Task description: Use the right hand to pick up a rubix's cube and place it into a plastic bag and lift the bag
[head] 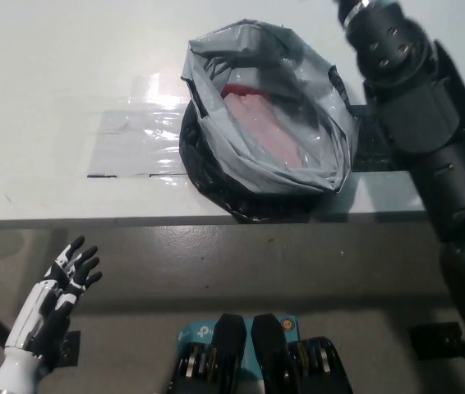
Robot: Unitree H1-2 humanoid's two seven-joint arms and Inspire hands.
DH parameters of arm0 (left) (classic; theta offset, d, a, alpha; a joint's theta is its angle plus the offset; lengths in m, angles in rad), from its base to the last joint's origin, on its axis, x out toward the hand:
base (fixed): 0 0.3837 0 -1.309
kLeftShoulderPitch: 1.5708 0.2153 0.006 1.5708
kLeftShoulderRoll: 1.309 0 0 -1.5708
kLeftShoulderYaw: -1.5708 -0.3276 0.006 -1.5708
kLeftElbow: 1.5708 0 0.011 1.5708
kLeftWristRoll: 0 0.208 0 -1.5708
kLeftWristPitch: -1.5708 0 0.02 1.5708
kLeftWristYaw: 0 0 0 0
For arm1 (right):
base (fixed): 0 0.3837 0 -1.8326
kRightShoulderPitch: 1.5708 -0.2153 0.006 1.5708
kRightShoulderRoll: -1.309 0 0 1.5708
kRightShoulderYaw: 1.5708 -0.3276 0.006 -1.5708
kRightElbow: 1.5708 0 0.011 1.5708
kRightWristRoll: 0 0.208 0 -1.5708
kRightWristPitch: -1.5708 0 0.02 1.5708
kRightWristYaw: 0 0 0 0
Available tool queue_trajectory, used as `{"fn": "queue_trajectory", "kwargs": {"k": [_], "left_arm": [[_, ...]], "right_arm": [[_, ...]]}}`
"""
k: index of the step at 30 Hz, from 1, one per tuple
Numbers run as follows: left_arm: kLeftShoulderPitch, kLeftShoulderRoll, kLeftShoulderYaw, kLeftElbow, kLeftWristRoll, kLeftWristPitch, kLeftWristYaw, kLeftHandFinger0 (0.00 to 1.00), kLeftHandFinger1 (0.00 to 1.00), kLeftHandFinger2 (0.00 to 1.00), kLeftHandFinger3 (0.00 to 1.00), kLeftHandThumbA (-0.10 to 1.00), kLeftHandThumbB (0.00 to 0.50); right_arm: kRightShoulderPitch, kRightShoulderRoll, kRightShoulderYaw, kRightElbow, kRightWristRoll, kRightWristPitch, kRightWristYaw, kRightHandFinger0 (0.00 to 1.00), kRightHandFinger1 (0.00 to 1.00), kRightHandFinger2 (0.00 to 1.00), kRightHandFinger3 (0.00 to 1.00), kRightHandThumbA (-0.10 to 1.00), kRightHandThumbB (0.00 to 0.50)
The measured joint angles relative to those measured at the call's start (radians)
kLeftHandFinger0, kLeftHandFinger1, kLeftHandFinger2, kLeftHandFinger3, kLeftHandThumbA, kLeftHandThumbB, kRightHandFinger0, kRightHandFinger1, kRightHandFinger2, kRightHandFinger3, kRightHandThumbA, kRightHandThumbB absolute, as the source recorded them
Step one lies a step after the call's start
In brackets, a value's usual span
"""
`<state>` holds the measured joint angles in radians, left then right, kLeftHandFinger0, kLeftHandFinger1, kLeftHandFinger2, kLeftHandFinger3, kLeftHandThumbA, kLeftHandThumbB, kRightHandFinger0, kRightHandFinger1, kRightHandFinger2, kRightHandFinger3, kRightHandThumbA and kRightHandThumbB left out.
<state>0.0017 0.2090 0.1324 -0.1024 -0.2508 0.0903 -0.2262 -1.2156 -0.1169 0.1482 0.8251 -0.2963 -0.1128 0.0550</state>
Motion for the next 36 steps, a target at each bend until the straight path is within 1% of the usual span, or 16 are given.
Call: {"fn": "queue_trajectory", "kwargs": {"k": [4, 16, 17, 19, 21, 22, 23, 25, 26, 27, 29, 30, 31, 32, 34, 36], "left_arm": [[0.0, 0.0, 0.0, -0.001, 0.0, 0.001, 0.0, 1.0, 1.0, 1.0, 1.0, 0.68, 0.175], [-0.001, 0.0, 0.0, -0.002, -0.008, 0.002, 0.0, 1.0, 1.0, 1.0, 1.0, 0.67, 0.206], [-0.001, 0.0, 0.0, -0.002, -0.008, 0.002, 0.0, 1.0, 1.0, 1.0, 1.0, 0.67, 0.199], [-0.001, 0.0, 0.0, -0.002, -0.009, 0.002, 0.0, 1.0, 1.0, 1.0, 1.0, 0.67, 0.196], [-0.001, 0.0, 0.0, -0.002, -0.009, 0.002, 0.0, 1.0, 1.0, 1.0, 1.0, 0.67, 0.192], [-0.001, 0.0, 0.0, -0.002, -0.009, 0.002, 0.0, 1.0, 1.0, 1.0, 1.0, 0.67, 0.189], [-0.002, 0.0, 0.0, -0.002, -0.009, 0.002, 0.0, 1.0, 1.0, 1.0, 1.0, 0.68, 0.194], [-0.002, 0.0, 0.0, -0.002, -0.009, 0.002, 0.0, 1.0, 1.0, 1.0, 1.0, 0.68, 0.194], [-0.002, 0.0, 0.0, -0.002, -0.009, 0.002, 0.0, 1.0, 1.0, 1.0, 1.0, 0.68, 0.196], [-0.002, 0.0, 0.0, -0.002, -0.009, 0.002, 0.0, 1.0, 1.0, 1.0, 1.0, 0.68, 0.194], [-0.003, 0.0, 0.0, -0.002, -0.009, 0.002, 0.0, 1.0, 1.0, 1.0, 1.0, 0.68, 0.187], [-0.002, 0.0, 0.0, -0.001, -0.008, 0.003, 0.0, 1.0, 1.0, 1.0, 1.0, 0.68, 0.187], [-0.002, 0.0, 0.0, -0.001, -0.008, 0.003, 0.0, 1.0, 1.0, 1.0, 1.0, 0.68, 0.185], [-0.002, 0.0, 0.0, -0.001, -0.008, 0.003, 0.0, 1.0, 1.0, 1.0, 1.0, 0.68, 0.184], [-0.002, 0.0, 0.0, -0.001, -0.009, 0.003, 0.0, 1.0, 1.0, 1.0, 1.0, 0.68, 0.188], [-0.002, 0.0, 0.0, -0.001, -0.009, 0.003, 0.0, 1.0, 1.0, 1.0, 1.0, 0.67, 0.208]], "right_arm": [[0.043, 0.016, 0.011, 0.002, 0.0, 0.0, 0.003, 0.0, 0.47, 0.88, 0.86, -0.1, 0.167], [0.15, -0.001, 0.043, -0.002, -0.016, -0.001, 0.005, 0.02, 0.52, 0.9, 0.92, -0.1, 0.141], [0.156, -0.003, 0.045, -0.002, -0.017, -0.001, 0.005, 0.07, 0.56, 0.92, 0.91, -0.1, 0.143], [0.17, -0.006, 0.05, -0.002, -0.021, -0.002, 0.005, 0.08, 0.54, 0.91, 0.9, -0.1, 0.128], [0.183, -0.012, 0.061, -0.004, -0.025, -0.004, 0.005, 0.12, 0.58, 0.95, 0.95, -0.1, 0.129], [0.186, -0.014, 0.064, -0.006, -0.026, -0.004, 0.006, 0.35, 0.73, 1.0, 1.0, -0.03, 0.206], [0.189, -0.017, 0.068, -0.01, -0.027, -0.004, 0.01, 0.59, 0.9, 1.0, 1.0, 0.09, 0.227], [0.195, -0.023, 0.079, -0.026, -0.029, 0.001, 0.022, 0.64, 0.89, 1.0, 1.0, 0.14, 0.242], [0.198, -0.03, 0.095, -0.046, -0.034, 0.015, 0.043, 0.95, 1.0, 1.0, 1.0, 0.35, 0.318], [0.198, -0.035, 0.105, -0.062, -0.037, 0.026, 0.059, 1.0, 1.0, 1.0, 1.0, 0.4, 0.349], [0.198, -0.044, 0.118, -0.079, -0.037, 0.045, 0.086, 1.0, 1.0, 1.0, 1.0, 0.49, 0.396], [0.198, -0.053, 0.132, -0.085, -0.036, 0.061, 0.122, 1.0, 1.0, 1.0, 1.0, 0.49, 0.396], [0.198, -0.059, 0.141, -0.086, -0.036, 0.076, 0.144, 1.0, 1.0, 1.0, 1.0, 0.56, 0.423], [0.198, -0.062, 0.145, -0.086, -0.036, 0.081, 0.155, 1.0, 1.0, 1.0, 1.0, 0.69, 0.422], [0.198, -0.078, 0.17, -0.087, -0.036, 0.102, 0.207, 1.0, 1.0, 1.0, 1.0, 0.73, 0.418], [0.198, -0.091, 0.191, -0.091, -0.038, 0.116, 0.238, 1.0, 1.0, 1.0, 1.0, 0.82, 0.446]]}}
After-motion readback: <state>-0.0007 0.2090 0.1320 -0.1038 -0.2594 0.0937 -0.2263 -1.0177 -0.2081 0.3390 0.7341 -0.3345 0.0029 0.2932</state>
